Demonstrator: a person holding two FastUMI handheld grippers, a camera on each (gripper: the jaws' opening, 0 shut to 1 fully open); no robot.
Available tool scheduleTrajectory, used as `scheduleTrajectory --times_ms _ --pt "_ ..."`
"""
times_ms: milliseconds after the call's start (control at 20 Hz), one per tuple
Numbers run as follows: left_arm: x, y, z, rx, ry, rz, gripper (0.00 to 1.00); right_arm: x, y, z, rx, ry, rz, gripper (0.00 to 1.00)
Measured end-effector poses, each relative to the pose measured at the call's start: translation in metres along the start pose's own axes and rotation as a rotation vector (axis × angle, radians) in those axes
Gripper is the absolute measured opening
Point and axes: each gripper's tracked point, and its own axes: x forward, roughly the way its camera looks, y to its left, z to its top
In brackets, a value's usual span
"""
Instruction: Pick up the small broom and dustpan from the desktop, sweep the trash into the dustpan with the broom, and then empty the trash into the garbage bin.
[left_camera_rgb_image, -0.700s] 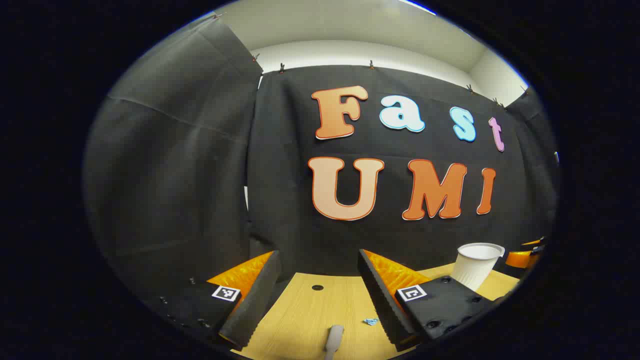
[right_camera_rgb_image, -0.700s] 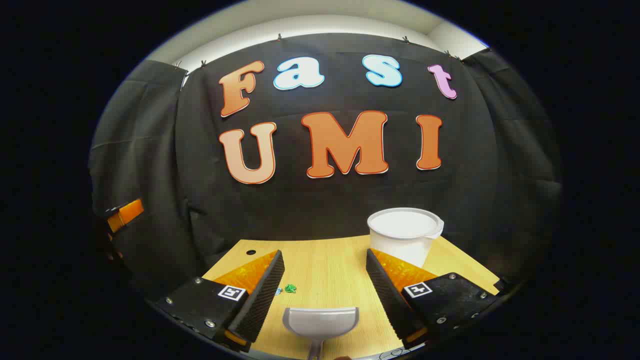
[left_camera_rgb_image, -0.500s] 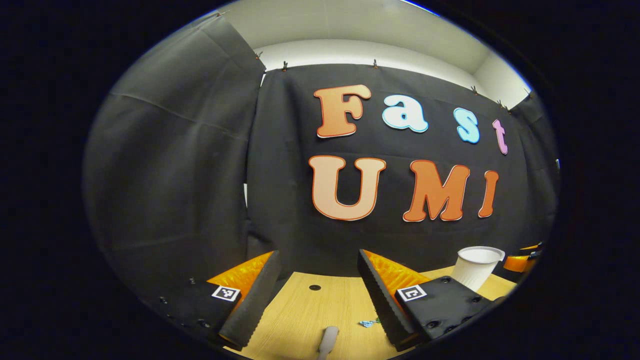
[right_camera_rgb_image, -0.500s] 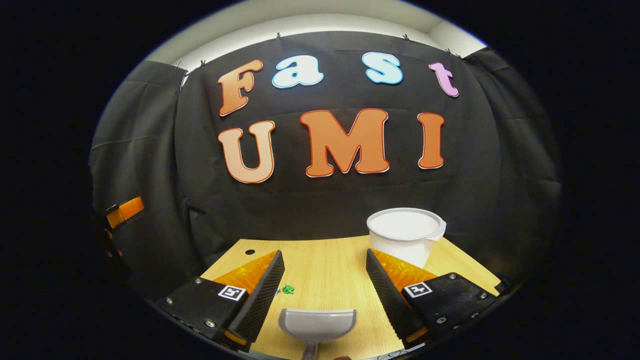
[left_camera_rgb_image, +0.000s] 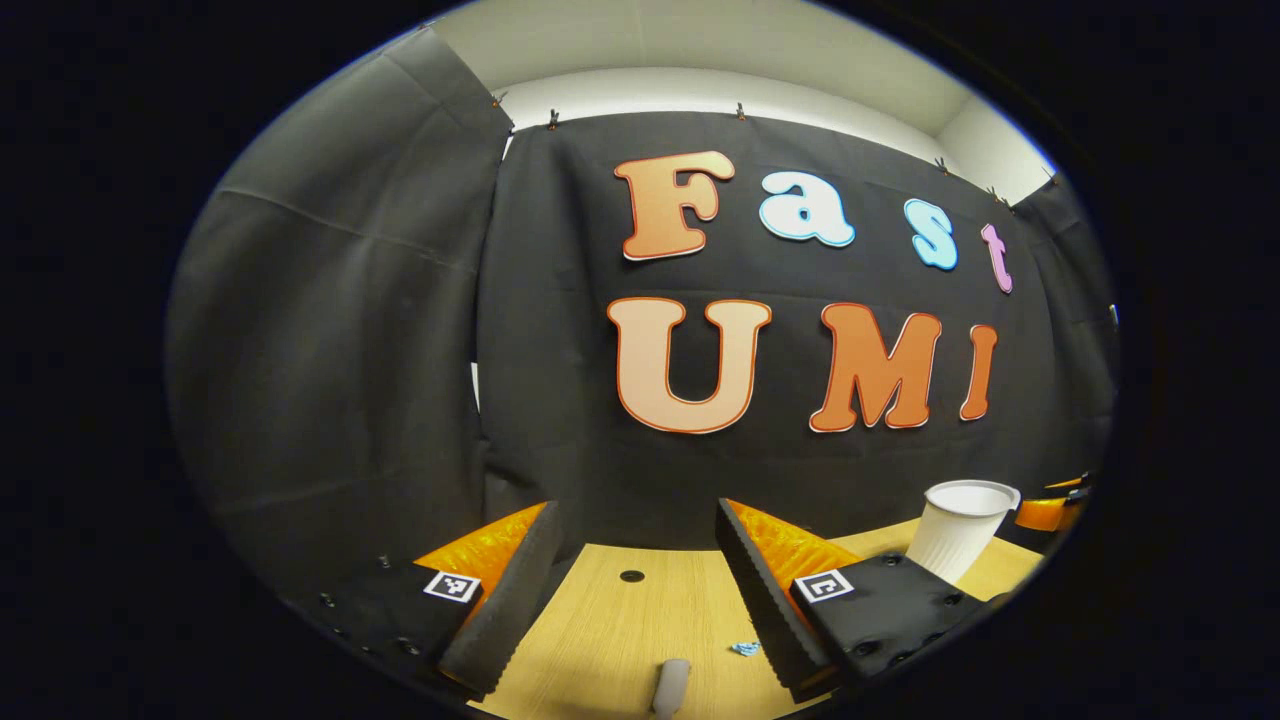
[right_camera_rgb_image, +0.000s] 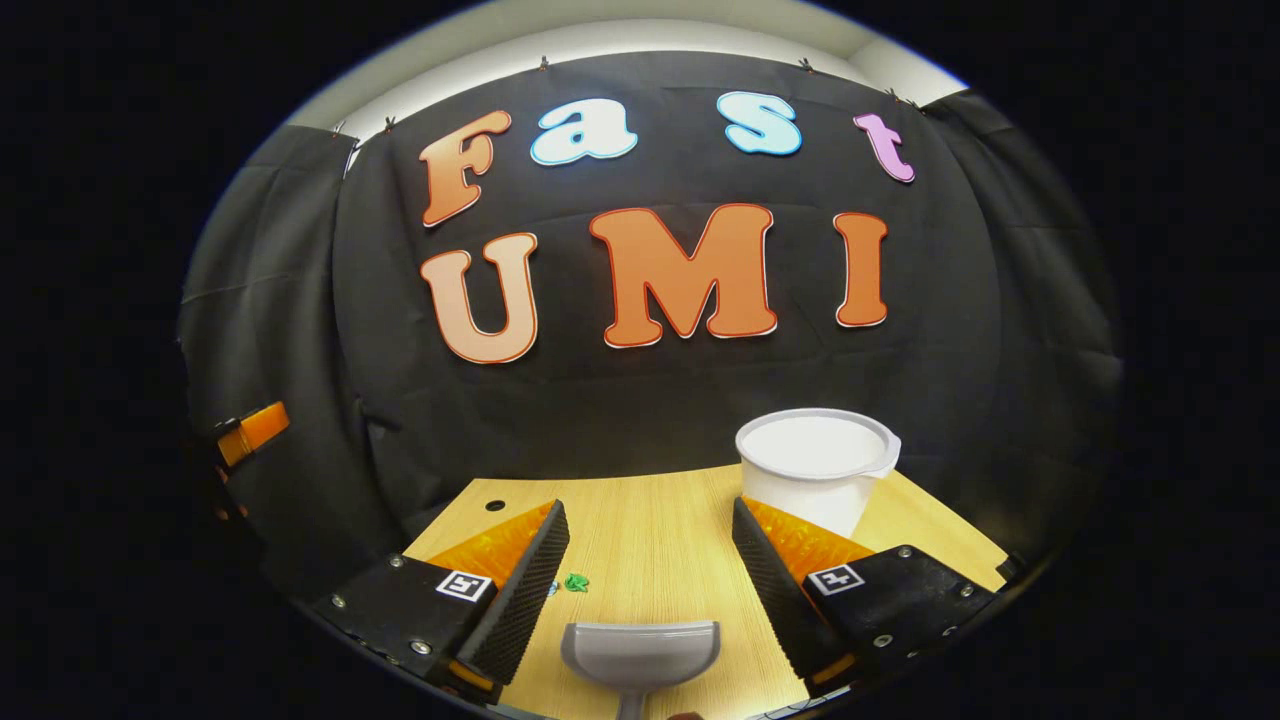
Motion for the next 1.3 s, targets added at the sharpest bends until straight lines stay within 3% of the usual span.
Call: scheduleTrajectory --times_ms 800,1300 --pt "0.03 0.011 -0.014 0.013 0.033 -0.053 0.98 0.016 0.022 -0.02 -0.023 0.074 -0.031 0.99" --pt "0.047 0.025 -0.04 0.01 0.082 -0.063 0.98 0.008 0.02 -0.133 -0.119 0.437 -0.097 0.99"
